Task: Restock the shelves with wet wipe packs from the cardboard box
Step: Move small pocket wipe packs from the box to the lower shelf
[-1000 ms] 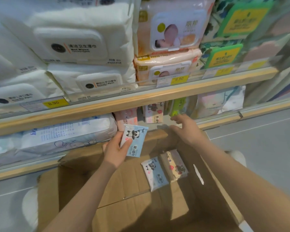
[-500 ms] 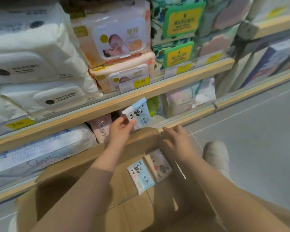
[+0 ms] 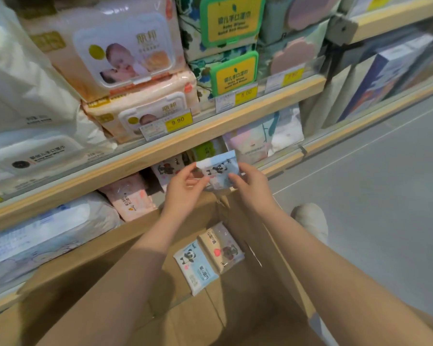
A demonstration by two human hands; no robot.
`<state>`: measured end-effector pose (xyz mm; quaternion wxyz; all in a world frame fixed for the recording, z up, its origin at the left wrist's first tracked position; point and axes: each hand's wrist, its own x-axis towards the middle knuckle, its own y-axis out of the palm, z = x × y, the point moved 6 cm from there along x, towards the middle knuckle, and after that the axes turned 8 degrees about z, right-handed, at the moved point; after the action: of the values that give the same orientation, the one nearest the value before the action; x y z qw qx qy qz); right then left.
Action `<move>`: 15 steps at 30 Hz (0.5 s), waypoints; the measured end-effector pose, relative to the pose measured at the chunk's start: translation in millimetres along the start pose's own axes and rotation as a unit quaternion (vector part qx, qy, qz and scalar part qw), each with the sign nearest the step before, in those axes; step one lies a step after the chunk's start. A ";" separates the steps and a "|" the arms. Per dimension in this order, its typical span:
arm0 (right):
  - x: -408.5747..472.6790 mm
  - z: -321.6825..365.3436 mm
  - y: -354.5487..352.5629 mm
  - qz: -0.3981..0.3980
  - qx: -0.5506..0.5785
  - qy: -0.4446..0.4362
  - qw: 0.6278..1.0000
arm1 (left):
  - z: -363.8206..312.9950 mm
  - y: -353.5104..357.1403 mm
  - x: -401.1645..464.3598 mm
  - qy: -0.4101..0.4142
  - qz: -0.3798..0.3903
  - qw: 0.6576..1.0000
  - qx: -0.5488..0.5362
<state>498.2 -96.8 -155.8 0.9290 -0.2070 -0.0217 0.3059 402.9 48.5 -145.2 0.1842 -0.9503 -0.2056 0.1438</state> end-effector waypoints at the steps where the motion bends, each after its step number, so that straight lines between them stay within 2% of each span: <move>1: 2.9 -0.2 0.5 0.000 -0.007 -0.002 1.000 | 6.4 -8.9 -6.4 0.009 -0.006 0.996 0.083; 2: 6.4 -1.6 0.9 -0.001 -0.010 -0.002 1.000 | 15.7 -15.4 -15.0 0.021 0.008 0.984 0.178; 4: 16.1 -6.5 3.2 -0.005 -0.012 0.008 1.000 | 40.8 -17.9 -32.3 0.030 0.084 0.934 0.345; 6: 29.0 -9.7 10.7 -0.005 -0.019 0.018 1.000 | 67.2 -17.7 -40.6 0.036 0.121 0.893 0.431; 9: 45.3 -16.2 28.6 -0.001 -0.020 0.036 0.999 | 81.3 -21.2 -33.8 0.035 0.072 0.895 0.438; 13: 53.1 -16.4 37.2 -0.038 0.019 0.028 0.999 | 78.5 -18.4 -36.1 0.107 0.032 0.888 0.447; 15: 54.9 -15.2 37.8 -0.044 0.019 0.017 0.999 | 80.4 -18.6 -36.1 0.115 0.027 0.887 0.445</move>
<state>524.2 -43.3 -189.5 0.9456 -0.1937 -0.0092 0.2613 337.0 71.6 -202.1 0.6065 -0.7836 -0.0712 0.1148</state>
